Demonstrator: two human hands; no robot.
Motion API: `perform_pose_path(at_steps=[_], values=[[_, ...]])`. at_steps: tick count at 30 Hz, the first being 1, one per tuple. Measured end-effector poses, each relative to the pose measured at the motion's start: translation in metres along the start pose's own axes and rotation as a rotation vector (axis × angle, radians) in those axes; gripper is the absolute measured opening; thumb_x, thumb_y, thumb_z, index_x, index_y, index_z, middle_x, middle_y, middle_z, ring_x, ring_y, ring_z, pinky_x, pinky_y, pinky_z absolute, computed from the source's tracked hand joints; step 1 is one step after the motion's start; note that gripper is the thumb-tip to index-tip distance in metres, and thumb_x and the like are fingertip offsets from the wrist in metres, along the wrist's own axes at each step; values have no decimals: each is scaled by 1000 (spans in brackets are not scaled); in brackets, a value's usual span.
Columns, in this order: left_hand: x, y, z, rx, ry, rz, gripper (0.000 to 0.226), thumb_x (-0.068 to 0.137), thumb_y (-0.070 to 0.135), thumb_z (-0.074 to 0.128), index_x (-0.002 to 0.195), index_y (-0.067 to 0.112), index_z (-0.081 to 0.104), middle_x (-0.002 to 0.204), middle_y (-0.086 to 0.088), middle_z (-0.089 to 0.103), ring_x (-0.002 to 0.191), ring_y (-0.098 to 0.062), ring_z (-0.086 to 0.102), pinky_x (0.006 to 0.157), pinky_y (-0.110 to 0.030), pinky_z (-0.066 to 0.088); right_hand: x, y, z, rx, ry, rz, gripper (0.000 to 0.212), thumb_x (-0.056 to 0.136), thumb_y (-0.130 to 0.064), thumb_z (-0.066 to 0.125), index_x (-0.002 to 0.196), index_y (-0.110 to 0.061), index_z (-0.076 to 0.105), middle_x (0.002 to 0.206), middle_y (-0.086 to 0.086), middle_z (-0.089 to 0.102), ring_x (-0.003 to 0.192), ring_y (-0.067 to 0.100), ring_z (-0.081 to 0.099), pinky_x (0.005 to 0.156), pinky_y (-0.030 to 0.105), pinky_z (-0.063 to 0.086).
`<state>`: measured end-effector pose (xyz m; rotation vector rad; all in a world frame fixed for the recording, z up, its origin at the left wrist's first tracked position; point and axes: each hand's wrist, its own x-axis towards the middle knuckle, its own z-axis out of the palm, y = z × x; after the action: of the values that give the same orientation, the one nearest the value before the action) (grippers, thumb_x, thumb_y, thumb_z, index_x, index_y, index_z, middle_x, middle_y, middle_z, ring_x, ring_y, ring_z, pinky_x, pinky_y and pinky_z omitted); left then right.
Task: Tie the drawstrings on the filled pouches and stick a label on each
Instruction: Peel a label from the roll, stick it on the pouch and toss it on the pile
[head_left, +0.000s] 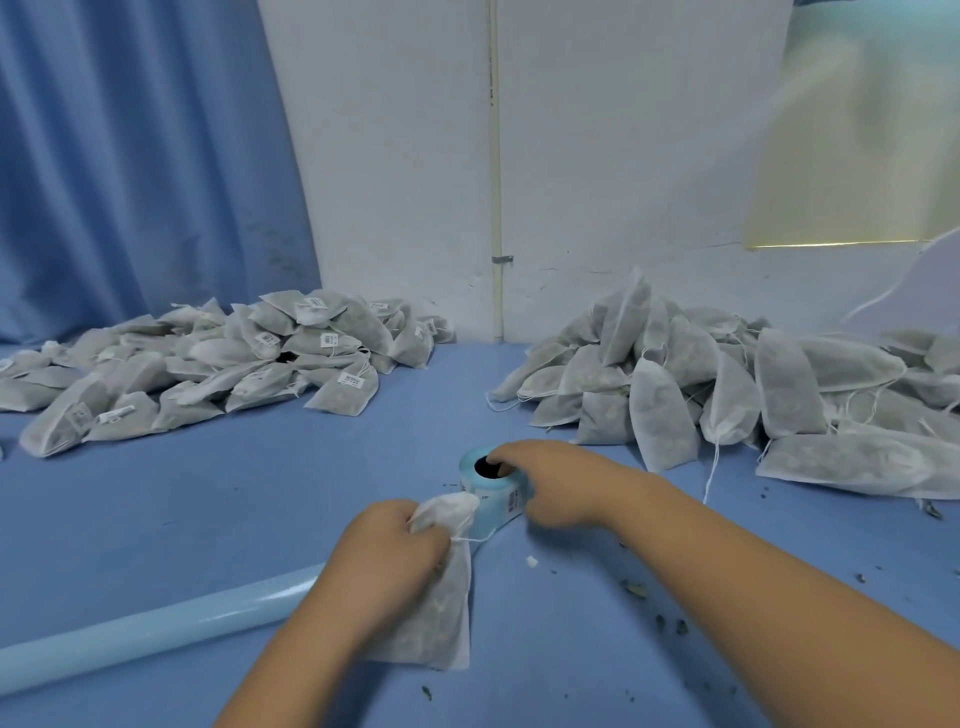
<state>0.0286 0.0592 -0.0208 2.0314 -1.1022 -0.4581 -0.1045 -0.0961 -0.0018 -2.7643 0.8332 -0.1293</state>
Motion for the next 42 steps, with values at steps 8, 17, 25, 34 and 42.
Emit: perform_pose_path(at_steps=[8,17,25,34,42], values=[[-4,-5,-17,261,87,-110,23,92,28,53,75,13,52,78,-2,57,69,-18,54,52,-26,33,0,-12,2,-81,-25,-17,42,83,-7,51,122,-23,56,115,-2,50,105,22,55,91,42,47],[8,2,-5,-69,114,42,24,83,17,55,60,15,49,56,5,50,52,-14,44,47,-24,32,-1,-15,26,86,137,15,49,84,-17,57,132,-25,48,125,-6,41,99,21,57,90,39,47],[25,-5,3,-736,-151,-344,9,82,9,52,81,7,60,62,-9,63,54,-26,62,55,-27,48,-19,-23,65,354,499,123,12,85,-22,62,92,-26,54,99,-11,48,71,3,50,72,20,43],[29,-17,6,-954,-316,-389,15,79,7,44,72,6,58,58,-7,59,47,-23,60,51,-25,47,-20,-34,72,455,527,206,10,82,-31,67,78,-25,61,75,-14,61,73,6,57,70,23,49],[27,-19,9,-798,-285,-341,14,77,10,50,72,6,62,61,-11,61,48,-25,61,49,-26,49,-25,-31,66,573,495,227,11,80,-29,68,74,-21,71,73,-12,69,71,3,63,71,22,51]])
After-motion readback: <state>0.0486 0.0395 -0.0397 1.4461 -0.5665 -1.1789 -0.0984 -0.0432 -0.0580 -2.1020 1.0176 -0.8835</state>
